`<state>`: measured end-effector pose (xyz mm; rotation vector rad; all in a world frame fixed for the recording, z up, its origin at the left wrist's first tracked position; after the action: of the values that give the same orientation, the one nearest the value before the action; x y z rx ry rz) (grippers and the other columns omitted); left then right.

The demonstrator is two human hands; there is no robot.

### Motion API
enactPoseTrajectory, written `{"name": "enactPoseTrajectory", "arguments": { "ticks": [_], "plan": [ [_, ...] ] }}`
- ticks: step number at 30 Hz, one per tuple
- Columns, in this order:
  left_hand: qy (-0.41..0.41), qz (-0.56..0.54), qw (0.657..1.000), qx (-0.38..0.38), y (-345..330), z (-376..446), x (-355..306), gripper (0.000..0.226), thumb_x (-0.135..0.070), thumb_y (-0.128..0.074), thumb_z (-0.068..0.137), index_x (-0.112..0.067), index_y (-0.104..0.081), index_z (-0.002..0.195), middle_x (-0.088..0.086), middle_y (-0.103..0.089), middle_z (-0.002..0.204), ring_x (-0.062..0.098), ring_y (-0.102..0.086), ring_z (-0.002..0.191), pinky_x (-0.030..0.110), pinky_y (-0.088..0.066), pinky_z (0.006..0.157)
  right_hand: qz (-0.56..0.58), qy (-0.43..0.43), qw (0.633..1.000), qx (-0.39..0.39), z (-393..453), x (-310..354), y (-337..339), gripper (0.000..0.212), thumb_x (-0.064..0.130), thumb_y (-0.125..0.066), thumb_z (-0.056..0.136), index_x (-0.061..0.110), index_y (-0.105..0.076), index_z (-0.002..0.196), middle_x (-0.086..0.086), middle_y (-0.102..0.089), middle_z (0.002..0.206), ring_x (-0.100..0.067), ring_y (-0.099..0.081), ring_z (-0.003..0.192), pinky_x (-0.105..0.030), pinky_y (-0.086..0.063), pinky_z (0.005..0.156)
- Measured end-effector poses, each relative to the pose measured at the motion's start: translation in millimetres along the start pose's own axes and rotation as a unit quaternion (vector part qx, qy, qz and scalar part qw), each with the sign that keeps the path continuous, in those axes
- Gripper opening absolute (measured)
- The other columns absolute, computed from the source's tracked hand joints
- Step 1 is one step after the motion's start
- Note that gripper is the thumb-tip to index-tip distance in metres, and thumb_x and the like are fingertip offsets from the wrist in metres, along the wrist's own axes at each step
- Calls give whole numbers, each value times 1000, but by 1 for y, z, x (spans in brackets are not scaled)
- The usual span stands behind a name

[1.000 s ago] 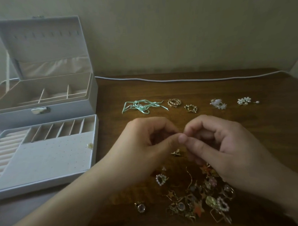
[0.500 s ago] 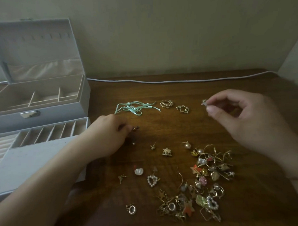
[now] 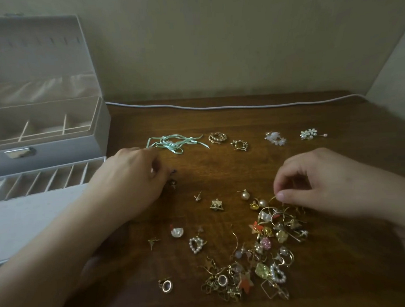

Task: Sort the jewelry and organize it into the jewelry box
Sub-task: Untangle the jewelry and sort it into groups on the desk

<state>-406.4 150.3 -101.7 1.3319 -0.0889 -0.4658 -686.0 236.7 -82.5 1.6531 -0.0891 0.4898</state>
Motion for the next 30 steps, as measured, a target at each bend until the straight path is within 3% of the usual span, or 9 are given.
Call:
{"name": "enactPoseTrajectory", "arguments": {
  "ticks": [4, 7, 10, 13, 16, 20, 23, 27, 30],
  "plan": [
    [-94, -85, 991, -45, 3, -15, -15, 21, -51, -49, 85, -33, -60, 79, -19, -51, 71, 1, -50, 66, 23, -36, 57, -21, 27, 999, 4, 0, -3, 2, 6, 46, -59, 83, 43, -64, 80, 34, -56, 95, 5, -56, 85, -22, -45, 63],
    [-140, -134, 981, -25, 0, -22, -26, 29, -55, -48, 89, -32, -65, 93, -19, -58, 86, 0, -56, 82, 20, -45, 68, 0, 59, 998, -24, -3, -6, 13, 9, 50, -54, 80, 45, -61, 82, 26, -59, 95, 1, -57, 90, -20, -42, 66],
    [-193, -146, 969, 41, -7, -27, -38, 41, -62, -41, 89, -34, -63, 109, -22, -57, 100, -1, -54, 99, 23, -49, 83, 40, 89, 995, -22, -7, -5, 20, 7, 47, -54, 81, 51, -59, 85, 18, -64, 97, -5, -60, 92, -25, -46, 68],
    [-232, -147, 957, 89, -13, -31, -46, 41, -63, -40, 91, -38, -59, 117, -26, -55, 110, -4, -49, 109, 21, -46, 92, 82, 115, 990, 3, -11, -2, 23, 9, 57, -53, 83, 54, -60, 87, 14, -67, 101, -15, -66, 84, -43, -55, 69],
    [-235, -189, 947, 106, -13, -33, -48, 39, -62, -45, 92, -39, -59, 120, -27, -57, 115, -3, -51, 115, 23, -46, 95, 103, 130, 986, -8, -13, 1, 27, 22, 65, -52, 78, 50, -63, 88, 11, -69, 94, -18, -66, 77, -44, -55, 68],
    [-227, -258, 934, 93, -7, -38, -55, 43, -60, -55, 89, -35, -61, 124, -26, -62, 114, -4, -55, 115, 20, -47, 93, 76, 153, 981, -90, -10, 18, 21, 17, 52, -53, 81, 41, -64, 87, 17, -67, 84, -9, -65, 74, -20, -50, 60],
    [-184, -360, 910, 94, -4, -42, -61, 49, -58, -65, 83, -35, -60, 126, -22, -68, 111, -3, -61, 110, 17, -49, 89, 123, 131, 968, -178, -7, 33, 11, 15, 50, -60, 83, 37, -66, 81, 19, -65, 82, -6, -62, 71, -8, -44, 54],
    [-116, -468, 875, 40, 0, -41, -64, 27, -41, -74, 83, -32, -70, 108, -12, -74, 92, 9, -70, 89, 25, -57, 78, 166, 111, 949, -245, -4, 48, 0, 11, 44, -56, 80, 38, -65, 82, 21, -64, 83, -15, -60, 59, -15, -45, 45],
    [-94, -468, 878, 22, 1, -38, -59, 16, -24, -74, 81, -29, -73, 97, -8, -75, 83, 14, -72, 78, 33, -61, 70, 183, 99, 953, -220, -3, 48, -2, 17, 49, -55, 78, 39, -65, 88, 24, -64, 89, -16, -61, 59, -23, -50, 48]
  ]
}}
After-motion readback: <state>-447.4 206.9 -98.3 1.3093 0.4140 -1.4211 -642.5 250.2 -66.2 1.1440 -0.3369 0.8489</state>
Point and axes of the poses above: each hand's wrist, its own z-axis towards the middle knuckle, its own y-axis out of the back of the hand, x = y × z, the point moved 3 cm from there along z, towards the middle knuckle
